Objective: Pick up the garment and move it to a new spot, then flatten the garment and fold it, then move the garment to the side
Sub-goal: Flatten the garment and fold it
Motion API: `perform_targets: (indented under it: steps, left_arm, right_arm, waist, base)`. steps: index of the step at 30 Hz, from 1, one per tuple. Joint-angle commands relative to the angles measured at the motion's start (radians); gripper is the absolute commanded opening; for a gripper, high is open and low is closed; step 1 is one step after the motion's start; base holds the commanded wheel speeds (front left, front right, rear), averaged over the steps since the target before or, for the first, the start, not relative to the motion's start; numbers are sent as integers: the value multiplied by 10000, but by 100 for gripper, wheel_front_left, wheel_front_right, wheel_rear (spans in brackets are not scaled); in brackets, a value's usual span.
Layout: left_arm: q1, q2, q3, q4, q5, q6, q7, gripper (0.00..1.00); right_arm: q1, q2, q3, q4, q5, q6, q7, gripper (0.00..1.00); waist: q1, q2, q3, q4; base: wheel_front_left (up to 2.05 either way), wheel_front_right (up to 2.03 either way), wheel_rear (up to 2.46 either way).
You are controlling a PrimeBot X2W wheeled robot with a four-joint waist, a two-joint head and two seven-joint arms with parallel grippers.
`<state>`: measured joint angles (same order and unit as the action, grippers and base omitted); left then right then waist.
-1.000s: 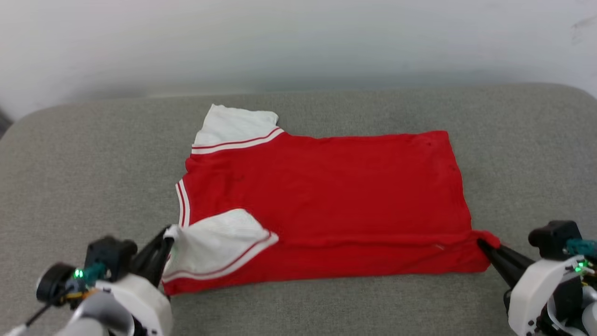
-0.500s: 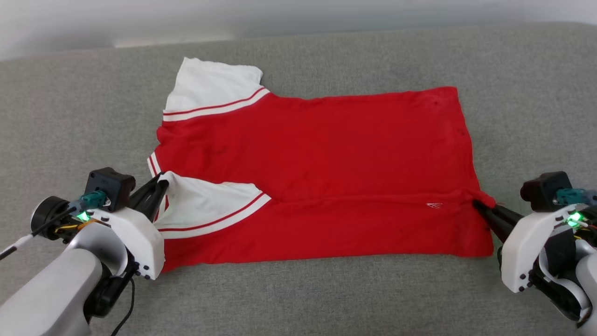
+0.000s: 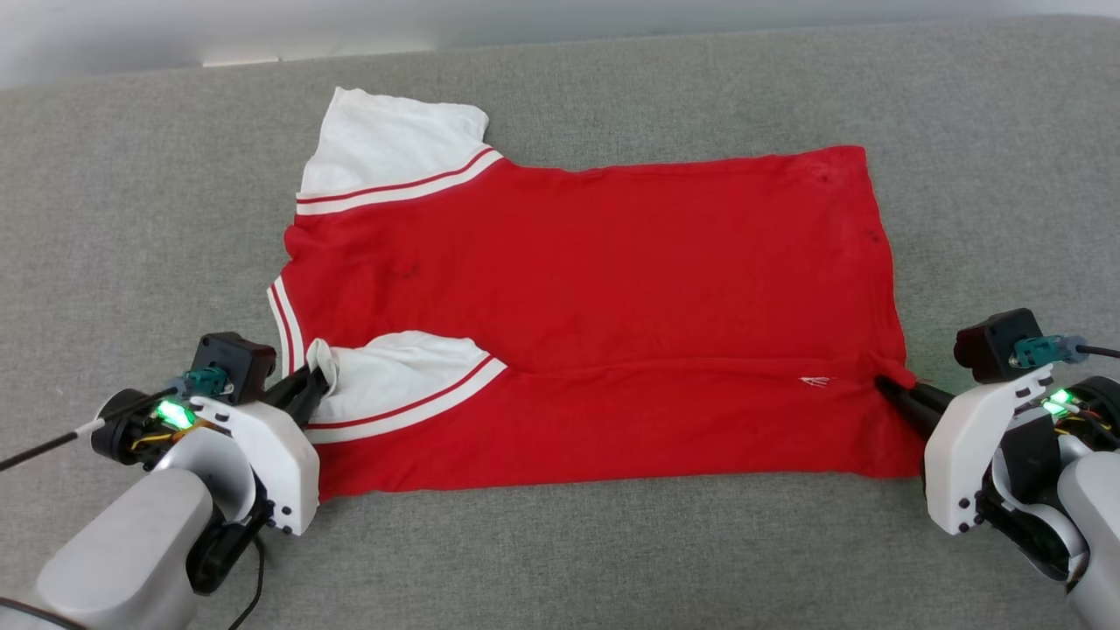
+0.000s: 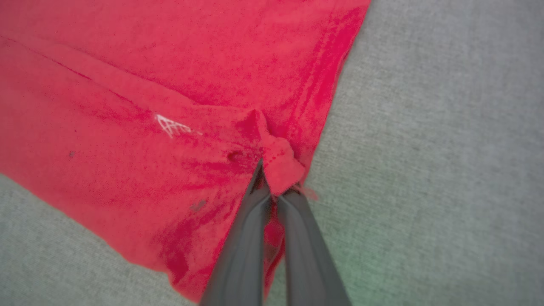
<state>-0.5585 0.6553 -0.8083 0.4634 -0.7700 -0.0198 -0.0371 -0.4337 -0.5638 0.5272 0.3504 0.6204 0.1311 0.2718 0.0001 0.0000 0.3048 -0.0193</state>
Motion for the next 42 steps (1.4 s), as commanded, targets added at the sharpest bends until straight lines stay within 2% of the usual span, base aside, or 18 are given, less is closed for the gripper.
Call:
perform_targets:
  steps: [1,2,3,4,5,10,15,17,20,27,31,34,42]
  left_arm:
    - [-90,-7,-50,123,-16,-46,23,0]
    - [-127,-14,-40,214,-43,-52,31,2]
    - [-168,-11,-2,308,-36,25,27,61]
    - [-227,-3,65,348,-31,72,-55,100]
    - [-295,106,94,201,29,120,-79,100]
    - [-512,624,129,-574,285,204,-9,100]
    - [-812,1281,155,-1681,146,116,921,100]
    - [-902,1465,205,-2095,-216,-26,1543,100]
    - [-932,1706,227,-2537,-1109,-147,3014,100]
    - [-1221,2272,-92,-3191,-2303,-134,5982,100]
    - [-1143,2459,-290,-3315,-3066,-57,7492,100]
    - [-1068,2489,-458,-3279,-3373,42,8185,100]
    - [-814,2249,-1065,-2589,-3151,-26,8753,100]
  right_arm:
    - [-85,-15,94,69,46,-6,-37,0]
    - [-129,-45,103,53,75,-6,-58,0]
    - [-157,-60,128,23,132,-7,-52,1]
    - [-166,-81,166,-51,176,-7,-45,30]
    - [-99,-196,136,-223,279,-7,-170,100]
    - [156,-288,1,-593,236,-7,-364,100]
    - [347,-309,-199,-908,70,-7,-360,100]
    - [433,-280,-266,-1009,18,-7,-320,100]
    - [485,-212,-307,-1121,-43,-7,-248,100]
    - [381,-94,-198,-1338,-76,-7,-85,100]
    - [263,-76,-61,-1356,25,-6,95,100]
    - [226,-86,16,-1345,103,-8,205,100]
    - [-129,-17,318,-1222,313,-8,333,100]
  waist:
    - [-1,0,-80,5]
    - [-1,0,-134,9]
    - [-1,0,-199,12]
    - [-1,0,-269,20]
    - [-1,0,-559,85]
    - [-1,0,-1008,174]
    - [-1,0,-1180,258]
    - [-1,0,-1194,280]
    - [-1,0,-1201,284]
    - [-1,0,-1108,140]
    - [-1,0,-1004,0]
    - [-1,0,-905,-78]
    - [-1,0,-588,-306]
  base:
    - [0,0,0]
    - [0,0,0]
    - [0,0,0]
    - [0,0,0]
    - [0,0,0]
    - [0,0,0]
    - [0,0,0]
    - [0,0,0]
    - [0,0,0]
    - [0,0,0]
    - [0,0,0]
    - [0,0,0]
    - [0,0,0]
